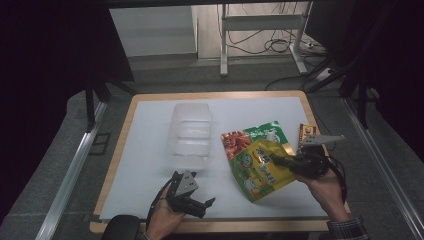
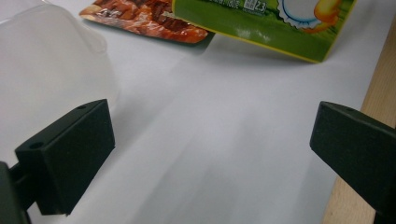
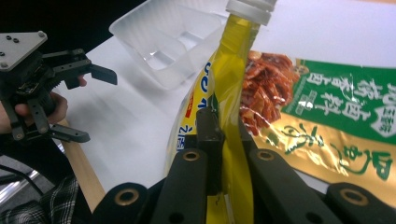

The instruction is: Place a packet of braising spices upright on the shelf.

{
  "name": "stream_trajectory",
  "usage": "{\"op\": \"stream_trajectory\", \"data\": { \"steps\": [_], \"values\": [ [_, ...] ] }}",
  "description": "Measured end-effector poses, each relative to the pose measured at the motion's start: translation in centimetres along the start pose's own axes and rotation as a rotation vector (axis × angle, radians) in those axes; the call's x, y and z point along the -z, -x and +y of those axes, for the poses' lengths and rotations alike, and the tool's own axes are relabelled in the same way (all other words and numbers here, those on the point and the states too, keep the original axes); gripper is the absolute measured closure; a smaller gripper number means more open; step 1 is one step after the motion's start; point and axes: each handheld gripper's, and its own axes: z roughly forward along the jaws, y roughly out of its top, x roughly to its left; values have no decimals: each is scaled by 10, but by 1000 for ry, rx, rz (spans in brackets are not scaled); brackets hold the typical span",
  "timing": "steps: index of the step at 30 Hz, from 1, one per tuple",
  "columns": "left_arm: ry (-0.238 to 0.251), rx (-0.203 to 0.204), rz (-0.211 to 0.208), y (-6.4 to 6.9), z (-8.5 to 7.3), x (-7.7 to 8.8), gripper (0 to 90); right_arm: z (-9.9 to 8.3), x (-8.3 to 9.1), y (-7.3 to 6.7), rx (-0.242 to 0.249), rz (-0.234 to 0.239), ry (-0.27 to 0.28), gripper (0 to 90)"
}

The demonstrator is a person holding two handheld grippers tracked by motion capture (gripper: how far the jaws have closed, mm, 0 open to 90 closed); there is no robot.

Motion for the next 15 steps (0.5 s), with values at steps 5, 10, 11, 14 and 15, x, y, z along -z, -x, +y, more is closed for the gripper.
{"op": "stream_trajectory", "data": {
  "steps": [5,10,11,14,15],
  "values": [
    [26,16,4,0,-4,7,0,10,3,-4,7,26,11,884],
    [16,23,8,-3,-6,7,0,19,7,-7,38,2,5,885],
    [7,17,12,-3,-6,7,0,21,8,-7,39,-2,3,885],
    [-11,-7,20,-2,-6,6,0,25,8,-5,46,-26,0,885],
    [-11,-7,20,-2,-6,6,0,28,9,-5,49,-36,3,885]
  ]
}}
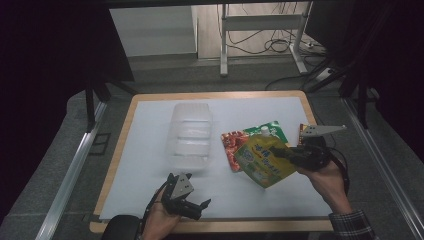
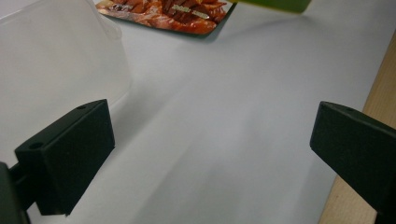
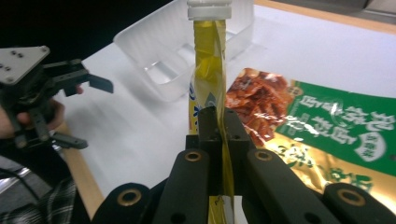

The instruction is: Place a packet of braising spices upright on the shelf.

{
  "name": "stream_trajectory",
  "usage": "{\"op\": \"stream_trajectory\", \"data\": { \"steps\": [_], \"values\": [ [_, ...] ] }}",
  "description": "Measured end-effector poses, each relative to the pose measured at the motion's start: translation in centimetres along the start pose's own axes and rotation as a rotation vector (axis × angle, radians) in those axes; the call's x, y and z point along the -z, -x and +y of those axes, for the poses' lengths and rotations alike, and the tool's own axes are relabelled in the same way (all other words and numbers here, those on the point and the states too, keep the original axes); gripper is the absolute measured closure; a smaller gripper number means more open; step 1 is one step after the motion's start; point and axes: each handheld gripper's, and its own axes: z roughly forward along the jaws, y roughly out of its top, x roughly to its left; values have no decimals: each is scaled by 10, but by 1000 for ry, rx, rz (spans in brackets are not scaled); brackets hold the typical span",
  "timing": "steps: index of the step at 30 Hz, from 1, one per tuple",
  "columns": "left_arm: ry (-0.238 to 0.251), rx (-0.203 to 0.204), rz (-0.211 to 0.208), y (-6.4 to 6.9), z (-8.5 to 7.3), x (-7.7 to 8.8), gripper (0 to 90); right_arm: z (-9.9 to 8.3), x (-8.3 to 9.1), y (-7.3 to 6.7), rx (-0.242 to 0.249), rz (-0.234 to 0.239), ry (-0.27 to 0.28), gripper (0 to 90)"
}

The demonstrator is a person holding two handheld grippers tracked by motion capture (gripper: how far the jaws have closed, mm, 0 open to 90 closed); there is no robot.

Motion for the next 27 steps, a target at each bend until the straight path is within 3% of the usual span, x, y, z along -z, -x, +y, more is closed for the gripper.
{"op": "stream_trajectory", "data": {
  "steps": [1,4,9,12,19,22,24,27],
  "values": [
    [-30,-20,11,0,-1,-2,0,2,1,1,2,-5,3,885],
    [-53,-41,36,-1,-3,-3,0,6,2,5,2,-13,17,884],
    [-37,-24,32,-4,-3,-1,0,11,1,10,7,-19,25,884],
    [-64,-28,24,-6,-5,-1,0,20,-2,15,18,-23,23,883],
    [-46,-18,52,-8,-7,4,0,36,-9,25,6,28,51,884],
    [-55,-8,45,-9,-7,4,0,44,-12,27,24,24,56,883],
    [-51,12,18,-7,-7,2,0,48,-14,28,33,19,52,883],
    [-71,-5,45,-5,-7,1,0,55,-19,30,36,22,48,883]
  ]
}}
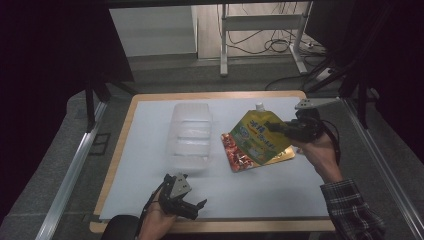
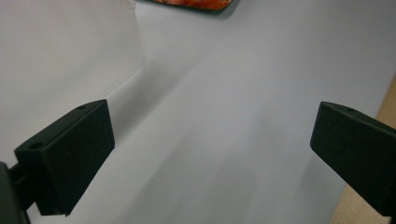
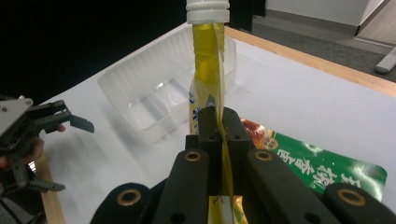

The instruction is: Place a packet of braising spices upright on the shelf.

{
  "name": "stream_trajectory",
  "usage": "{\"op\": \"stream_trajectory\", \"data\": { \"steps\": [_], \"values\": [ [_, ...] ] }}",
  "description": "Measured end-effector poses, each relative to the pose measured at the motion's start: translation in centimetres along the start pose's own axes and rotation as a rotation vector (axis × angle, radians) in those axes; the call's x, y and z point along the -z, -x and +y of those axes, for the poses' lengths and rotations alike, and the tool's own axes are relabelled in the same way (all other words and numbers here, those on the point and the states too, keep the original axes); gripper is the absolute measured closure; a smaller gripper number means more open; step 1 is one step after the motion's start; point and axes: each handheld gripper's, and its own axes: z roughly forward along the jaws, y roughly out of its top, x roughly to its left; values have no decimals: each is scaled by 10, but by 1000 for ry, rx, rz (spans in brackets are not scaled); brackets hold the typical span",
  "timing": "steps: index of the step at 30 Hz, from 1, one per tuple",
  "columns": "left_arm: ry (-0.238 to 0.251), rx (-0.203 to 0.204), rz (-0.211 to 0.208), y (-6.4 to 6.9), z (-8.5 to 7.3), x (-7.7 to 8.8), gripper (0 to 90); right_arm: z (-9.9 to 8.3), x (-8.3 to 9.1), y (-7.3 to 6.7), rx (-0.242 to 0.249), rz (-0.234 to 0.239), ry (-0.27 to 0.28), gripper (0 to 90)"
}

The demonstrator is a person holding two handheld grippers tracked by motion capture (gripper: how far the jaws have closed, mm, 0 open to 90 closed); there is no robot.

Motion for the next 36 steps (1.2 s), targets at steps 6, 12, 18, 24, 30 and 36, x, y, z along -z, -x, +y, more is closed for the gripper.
{"op": "stream_trajectory", "data": {
  "steps": [6,12,18,24,30,36],
  "values": [
    [4,50,31,-11,-4,3,0,7,-11,5,2,4,-2,882],
    [17,78,43,-19,-6,6,0,12,-21,9,6,12,-7,882],
    [14,82,58,-22,-7,7,0,20,-32,12,17,12,-2,881],
    [13,73,52,-21,-7,6,0,33,-44,10,28,14,-1,882],
    [17,64,52,-20,-6,6,0,46,-56,13,36,19,5,882],
    [9,52,56,-17,-6,4,0,58,-69,18,39,32,13,882]
  ]
}}
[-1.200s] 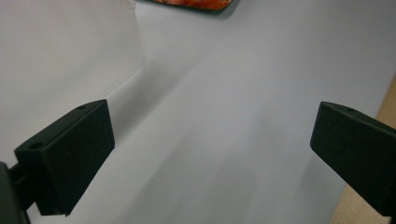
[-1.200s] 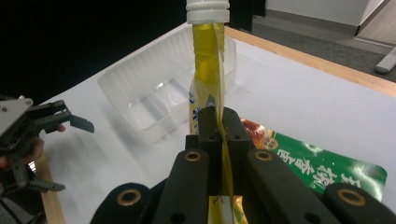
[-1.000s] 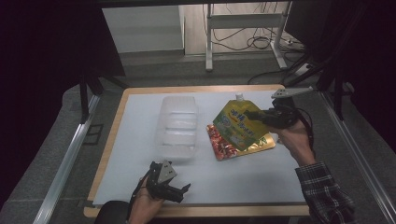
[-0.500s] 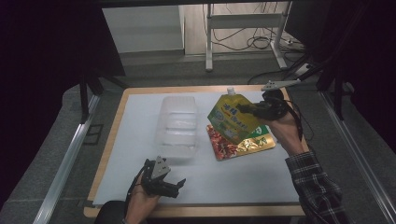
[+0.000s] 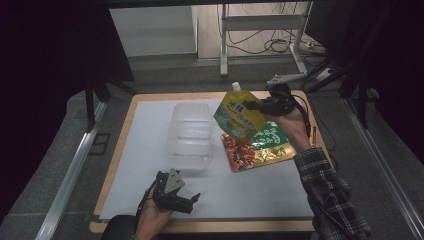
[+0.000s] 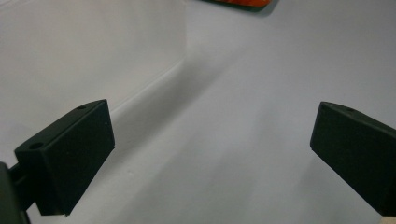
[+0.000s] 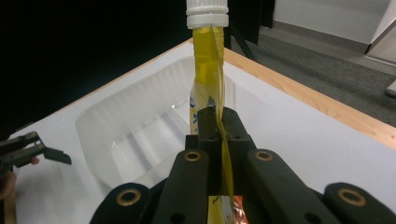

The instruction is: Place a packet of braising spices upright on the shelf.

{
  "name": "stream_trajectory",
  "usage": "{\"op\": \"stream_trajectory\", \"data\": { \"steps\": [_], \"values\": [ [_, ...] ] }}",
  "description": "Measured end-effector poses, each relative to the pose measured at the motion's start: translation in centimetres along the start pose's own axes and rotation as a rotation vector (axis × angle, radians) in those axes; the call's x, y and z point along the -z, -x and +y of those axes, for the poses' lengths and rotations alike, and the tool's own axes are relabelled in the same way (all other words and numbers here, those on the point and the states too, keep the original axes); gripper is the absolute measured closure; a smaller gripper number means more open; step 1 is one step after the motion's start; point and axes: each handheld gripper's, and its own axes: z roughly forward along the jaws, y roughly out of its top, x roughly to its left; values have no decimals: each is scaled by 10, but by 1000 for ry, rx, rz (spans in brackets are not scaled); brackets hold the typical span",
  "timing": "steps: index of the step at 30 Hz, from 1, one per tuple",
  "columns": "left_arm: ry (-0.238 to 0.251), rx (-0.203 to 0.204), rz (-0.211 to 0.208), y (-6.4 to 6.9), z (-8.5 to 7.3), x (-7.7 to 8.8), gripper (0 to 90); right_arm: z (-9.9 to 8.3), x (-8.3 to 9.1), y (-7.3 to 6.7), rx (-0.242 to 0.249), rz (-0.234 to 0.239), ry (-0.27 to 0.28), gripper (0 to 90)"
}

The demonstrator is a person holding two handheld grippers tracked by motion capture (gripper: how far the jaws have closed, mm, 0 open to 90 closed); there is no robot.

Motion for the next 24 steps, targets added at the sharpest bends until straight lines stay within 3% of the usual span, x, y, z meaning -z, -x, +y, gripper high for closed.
{"op": "stream_trajectory", "data": {
  "steps": [13,18,24],
  "values": [
    [16,-8,-6,3,1,1,0,26,-33,2,28,26,10,882],
    [35,28,8,0,1,3,0,36,-43,1,50,20,2,882],
    [42,31,0,0,1,4,0,48,-57,1,54,27,8,882]
  ]
}}
